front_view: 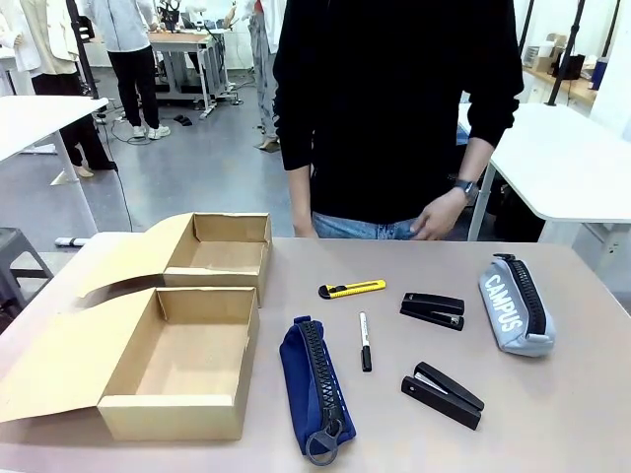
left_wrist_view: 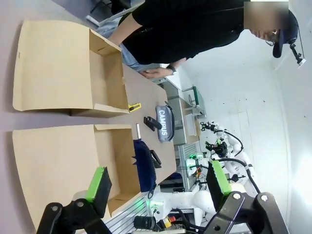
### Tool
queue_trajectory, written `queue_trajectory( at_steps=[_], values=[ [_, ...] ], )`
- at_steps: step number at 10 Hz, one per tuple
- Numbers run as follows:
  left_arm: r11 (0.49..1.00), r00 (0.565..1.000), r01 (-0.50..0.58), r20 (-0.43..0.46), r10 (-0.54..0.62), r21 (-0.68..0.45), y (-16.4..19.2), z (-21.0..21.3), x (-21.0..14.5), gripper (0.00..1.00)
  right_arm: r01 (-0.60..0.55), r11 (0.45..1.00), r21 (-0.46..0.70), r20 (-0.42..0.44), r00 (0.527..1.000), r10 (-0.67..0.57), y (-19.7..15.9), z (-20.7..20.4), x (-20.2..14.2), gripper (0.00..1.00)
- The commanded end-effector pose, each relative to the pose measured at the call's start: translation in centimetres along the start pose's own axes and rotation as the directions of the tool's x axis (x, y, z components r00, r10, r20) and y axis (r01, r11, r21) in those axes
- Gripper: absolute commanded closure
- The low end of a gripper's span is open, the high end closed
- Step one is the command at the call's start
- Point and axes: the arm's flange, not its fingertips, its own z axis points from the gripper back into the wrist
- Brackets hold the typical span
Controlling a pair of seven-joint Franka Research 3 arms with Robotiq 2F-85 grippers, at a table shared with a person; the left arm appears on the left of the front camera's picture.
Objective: Place items inside the box.
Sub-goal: Pick up a Pencil pouch or Stapler and place it inside the Mailer Box closest to the robot.
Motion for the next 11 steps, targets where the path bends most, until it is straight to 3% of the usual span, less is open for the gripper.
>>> queue_trajectory(
  at_steps=[1, 2, 3, 4, 7, 8, 9, 10, 11],
  values=[
    [1.000, 1.000, 0.026, -0.006, -0.026, -0.012, 0.0, 0.1, 0.0, 0.00, -0.120, 0.992, -0.048, -0.030, 0.993, 0.118, 2.5, -3.1, -1.8, 0.00],
    [1.000, 1.000, 0.026, -0.006, -0.026, -0.012, 0.0, 0.1, 0.0, 0.00, -0.249, 0.965, -0.079, -0.138, 0.962, 0.237, 4.6, -6.3, -3.6, 0.00],
    [1.000, 1.000, 0.026, -0.006, -0.026, -0.012, 0.0, 0.1, 0.0, 0.00, -0.305, 0.943, -0.133, -0.235, 0.934, 0.269, 5.5, -8.6, -4.3, 0.00],
    [1.000, 1.000, 0.026, -0.006, -0.026, -0.012, 0.0, 0.1, 0.0, 0.00, -0.258, 0.956, -0.140, -0.223, 0.949, 0.224, 5.0, -8.4, -3.5, 0.00],
    [1.000, 1.000, 0.026, -0.006, -0.026, -0.012, 0.0, 0.1, 0.0, 0.00, -0.084, 0.994, -0.075, -0.003, 0.996, 0.084, -1.4, 1.6, -0.6, 0.00],
    [1.000, 1.000, 0.026, -0.006, -0.026, -0.012, 0.0, 0.1, 0.0, 0.00, -0.012, 0.998, -0.058, 0.078, 0.997, 0.016, -3.4, 3.9, -1.5, 0.00],
    [1.000, 1.000, 0.026, -0.006, -0.026, -0.012, 0.0, 0.1, 0.0, 0.00, 0.026, 1.000, 0.010, 0.121, 0.992, -0.027, -5.3, 5.1, -2.4, 0.00],
    [1.000, 1.000, 0.026, -0.006, -0.026, -0.012, 0.0, 0.1, 0.0, 0.00, 0.128, 0.992, 0.008, 0.166, 0.978, -0.127, -6.4, 5.2, -2.1, 0.00],
    [1.000, 1.000, 0.026, -0.006, -0.026, -0.012, 0.0, 0.1, 0.0, 0.00, 0.029, 0.997, -0.070, 0.093, 0.995, -0.022, -4.5, 5.2, -3.0, 0.00]
  ],
)
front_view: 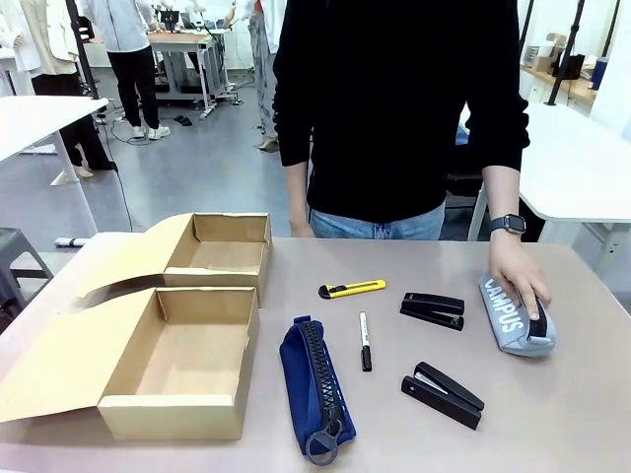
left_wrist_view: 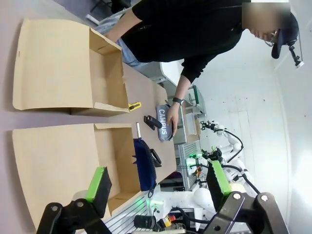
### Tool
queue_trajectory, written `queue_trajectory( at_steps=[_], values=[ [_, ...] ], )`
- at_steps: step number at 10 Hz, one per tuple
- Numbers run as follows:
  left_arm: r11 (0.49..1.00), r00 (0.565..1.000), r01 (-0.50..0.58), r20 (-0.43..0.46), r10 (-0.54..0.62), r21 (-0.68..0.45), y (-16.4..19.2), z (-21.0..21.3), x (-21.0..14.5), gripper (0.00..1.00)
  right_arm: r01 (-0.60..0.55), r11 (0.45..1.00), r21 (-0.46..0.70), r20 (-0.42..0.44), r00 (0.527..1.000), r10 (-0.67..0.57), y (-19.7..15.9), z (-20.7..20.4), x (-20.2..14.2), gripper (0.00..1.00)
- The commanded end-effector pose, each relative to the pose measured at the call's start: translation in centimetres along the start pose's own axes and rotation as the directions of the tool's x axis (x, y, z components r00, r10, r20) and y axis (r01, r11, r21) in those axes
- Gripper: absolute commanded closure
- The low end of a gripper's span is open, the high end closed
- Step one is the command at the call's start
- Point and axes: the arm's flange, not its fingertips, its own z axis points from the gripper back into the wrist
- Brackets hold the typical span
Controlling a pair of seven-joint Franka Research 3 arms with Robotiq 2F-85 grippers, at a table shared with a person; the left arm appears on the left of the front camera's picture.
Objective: Place items inside the box.
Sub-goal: Pick up a Pencil pouch or Stapler and place it inside the Mailer Box closest to the robot.
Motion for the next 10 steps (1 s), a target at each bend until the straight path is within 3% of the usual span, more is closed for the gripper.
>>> queue_trajectory(
  at_steps=[1, 2, 4, 6, 7, 9, 10],
  values=[
    [1.000, 1.000, 0.025, -0.002, -0.025, -0.012, 0.0, 0.0, 0.0, 0.00, -0.074, 0.997, -0.016, -0.053, 0.996, 0.073, 2.4, -1.4, 0.0, 0.00],
    [1.000, 1.000, 0.025, -0.002, -0.025, -0.012, 0.0, 0.0, 0.0, 0.00, 0.000, 1.000, 0.000, 0.000, 1.000, 0.000, 0.0, 0.0, 0.0, 0.00],
    [1.000, 1.000, 0.025, -0.002, -0.025, -0.012, 0.0, 0.0, 0.0, 0.00, -0.030, 0.999, -0.015, -0.046, 0.999, 0.030, 0.9, -0.7, -0.4, 0.00],
    [1.000, 1.000, 0.025, -0.002, -0.025, -0.012, 0.0, 0.0, 0.0, 0.00, -0.115, 0.993, -0.039, -0.123, 0.986, 0.110, 3.1, -3.2, -1.3, 0.00],
    [1.000, 1.000, 0.025, -0.002, -0.025, -0.012, 0.0, 0.0, 0.0, 0.00, -0.179, 0.982, -0.066, -0.213, 0.964, 0.162, 4.8, -5.7, -2.8, 0.00],
    [1.000, 1.000, 0.025, -0.002, -0.025, -0.012, 0.0, 0.0, 0.0, 0.00, -0.365, 0.929, -0.064, -0.402, 0.861, 0.310, 8.6, -10.9, -7.0, 0.00],
    [1.000, 1.000, 0.025, -0.002, -0.025, -0.012, 0.0, 0.0, 0.0, 0.00, -0.473, 0.878, -0.072, -0.512, 0.773, 0.375, 10.1, -13.9, -10.1, 0.00]
  ],
)
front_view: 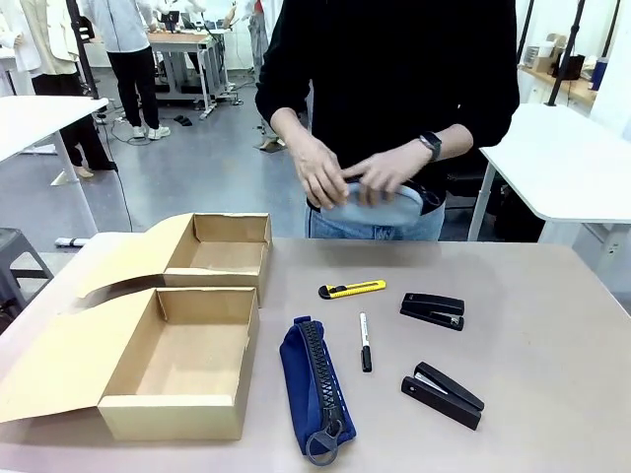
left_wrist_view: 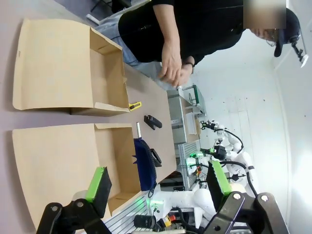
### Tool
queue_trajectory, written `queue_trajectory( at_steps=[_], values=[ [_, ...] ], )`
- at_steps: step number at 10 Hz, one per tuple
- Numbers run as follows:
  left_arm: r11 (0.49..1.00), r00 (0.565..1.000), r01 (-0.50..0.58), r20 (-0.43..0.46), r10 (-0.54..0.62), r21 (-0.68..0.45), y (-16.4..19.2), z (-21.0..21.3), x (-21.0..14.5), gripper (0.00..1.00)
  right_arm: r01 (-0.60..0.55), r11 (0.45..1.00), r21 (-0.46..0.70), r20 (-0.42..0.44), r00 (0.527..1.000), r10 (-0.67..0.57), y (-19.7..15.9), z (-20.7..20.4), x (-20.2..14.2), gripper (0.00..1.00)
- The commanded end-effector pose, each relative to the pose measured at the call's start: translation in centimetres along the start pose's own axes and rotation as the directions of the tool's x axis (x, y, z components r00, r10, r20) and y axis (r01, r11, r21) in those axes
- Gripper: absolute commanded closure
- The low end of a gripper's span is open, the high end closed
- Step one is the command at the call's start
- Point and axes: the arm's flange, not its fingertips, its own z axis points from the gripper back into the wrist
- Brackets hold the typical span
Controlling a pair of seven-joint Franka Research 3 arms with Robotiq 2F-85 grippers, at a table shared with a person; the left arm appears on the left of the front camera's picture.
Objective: Place items inside the box.
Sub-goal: Pick up a Pencil pouch or Stapler and place it inside the Mailer Box closest to the robot.
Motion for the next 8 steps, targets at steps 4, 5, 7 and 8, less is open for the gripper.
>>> queue_trajectory(
  at_steps=[4, 5, 7, 8],
  values=[
    [1.000, 1.000, 0.026, 0.002, -0.026, -0.013, -0.1, 0.2, 0.0, 0.00, -0.423, 0.906, -0.027, -0.478, 0.801, 0.360, 11.8, -17.5, -10.6, 0.00],
    [1.000, 1.000, 0.026, 0.002, -0.026, -0.013, -0.1, 0.2, 0.0, 0.00, -0.353, 0.935, -0.027, -0.475, 0.828, 0.299, 13.6, -21.1, -13.1, 0.00],
    [1.000, 1.000, 0.026, 0.002, -0.026, -0.013, -0.1, 0.2, 0.0, 0.00, -0.297, 0.954, -0.035, -0.559, 0.797, 0.227, 15.0, -25.5, -17.9, 0.00],
    [1.000, 1.000, 0.026, 0.002, -0.026, -0.013, -0.1, 0.2, 0.0, 0.00, -0.353, 0.935, -0.028, -0.522, 0.803, 0.288, 19.1, -17.5, -4.2, 0.00]
  ],
)
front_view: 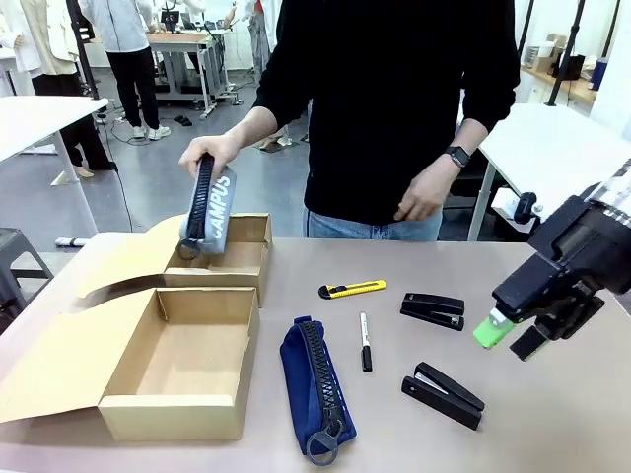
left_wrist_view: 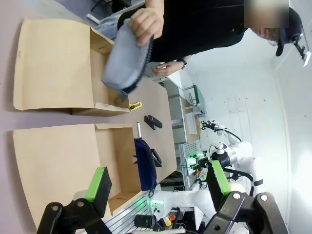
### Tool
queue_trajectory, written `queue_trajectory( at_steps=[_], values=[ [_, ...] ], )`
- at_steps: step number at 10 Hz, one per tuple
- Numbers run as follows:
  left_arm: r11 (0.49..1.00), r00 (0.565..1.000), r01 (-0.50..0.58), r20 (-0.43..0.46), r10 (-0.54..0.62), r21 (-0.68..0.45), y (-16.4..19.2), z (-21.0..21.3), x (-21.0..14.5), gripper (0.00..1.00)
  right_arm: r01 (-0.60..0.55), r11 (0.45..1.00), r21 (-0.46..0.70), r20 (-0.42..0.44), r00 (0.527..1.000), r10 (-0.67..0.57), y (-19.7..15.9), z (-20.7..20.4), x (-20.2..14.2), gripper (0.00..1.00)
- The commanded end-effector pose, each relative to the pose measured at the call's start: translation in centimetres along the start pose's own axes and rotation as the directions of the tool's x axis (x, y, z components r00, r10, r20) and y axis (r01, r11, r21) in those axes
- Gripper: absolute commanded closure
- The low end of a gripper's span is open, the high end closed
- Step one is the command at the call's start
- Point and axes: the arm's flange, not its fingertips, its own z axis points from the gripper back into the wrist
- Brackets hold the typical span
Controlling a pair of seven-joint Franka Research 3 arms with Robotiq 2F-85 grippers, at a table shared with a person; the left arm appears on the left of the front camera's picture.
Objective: Place items inside the box.
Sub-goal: Pick up a Pencil pouch or Stapler and place it inside the Mailer Box closest to the robot.
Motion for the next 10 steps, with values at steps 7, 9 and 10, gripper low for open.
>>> queue_trajectory(
  at_steps=[7, 9, 10],
  values=[
    [1.000, 1.000, 0.025, 0.002, -0.025, -0.015, -0.1, 0.2, -0.1, 0.00, -0.274, 0.958, -0.087, -0.092, 0.960, 0.266, 6.1, -5.2, 6.5, 0.00],
    [1.000, 1.000, 0.025, 0.002, -0.025, -0.015, -0.1, 0.2, -0.1, 0.00, -0.222, 0.968, -0.116, -0.109, 0.972, 0.210, 10.4, -10.5, 9.6, 0.00],
    [1.000, 1.000, 0.025, 0.002, -0.025, -0.015, -0.1, 0.2, -0.1, 0.00, -0.201, 0.964, -0.171, -0.087, 0.978, 0.189, 12.4, -13.5, 10.1, 0.00]
  ],
)
